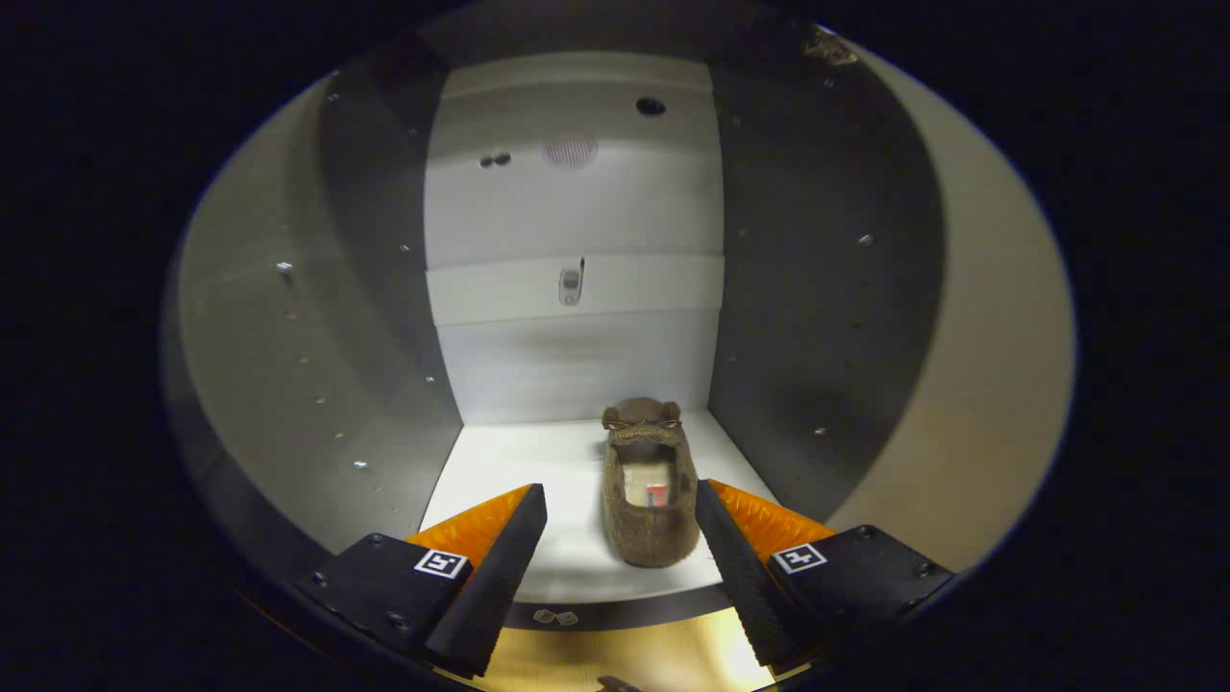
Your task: Open the shoe cabinet door, grab the shoes and put them into the shoe cabinet, then close the shoe cabinet door.
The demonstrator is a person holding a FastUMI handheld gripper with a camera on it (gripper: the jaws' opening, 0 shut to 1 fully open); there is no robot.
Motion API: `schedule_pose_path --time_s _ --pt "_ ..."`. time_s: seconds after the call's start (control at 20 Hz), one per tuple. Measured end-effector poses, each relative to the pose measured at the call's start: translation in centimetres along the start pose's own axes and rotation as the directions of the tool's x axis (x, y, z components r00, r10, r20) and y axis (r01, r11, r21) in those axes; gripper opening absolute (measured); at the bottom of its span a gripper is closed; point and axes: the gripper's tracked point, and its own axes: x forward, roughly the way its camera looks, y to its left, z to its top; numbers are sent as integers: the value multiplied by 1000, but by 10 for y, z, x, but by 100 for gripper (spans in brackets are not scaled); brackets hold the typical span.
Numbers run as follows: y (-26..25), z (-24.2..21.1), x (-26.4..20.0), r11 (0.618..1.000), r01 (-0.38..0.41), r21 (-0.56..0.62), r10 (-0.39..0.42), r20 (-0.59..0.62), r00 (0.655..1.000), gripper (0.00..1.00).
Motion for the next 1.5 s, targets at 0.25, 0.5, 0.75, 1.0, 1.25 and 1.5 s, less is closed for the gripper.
schedule_pose_path --time_s 0.25,0.5,0.75,1.0,1.25,1.5 --pt "-8 29 -107 999 6 -48 5 219 976 99" --pt "-20 39 -205 999 -35 -16 39 368 929 98" --pt "-61 10 -276 999 13 32 -23 336 941 98" --pt "-121 -16 -326 983 160 95 -182 304 935 98" --pt "-188 -15 -374 965 233 118 -260 361 896 98" --pt "-248 -10 -370 977 190 92 -211 355 911 98"
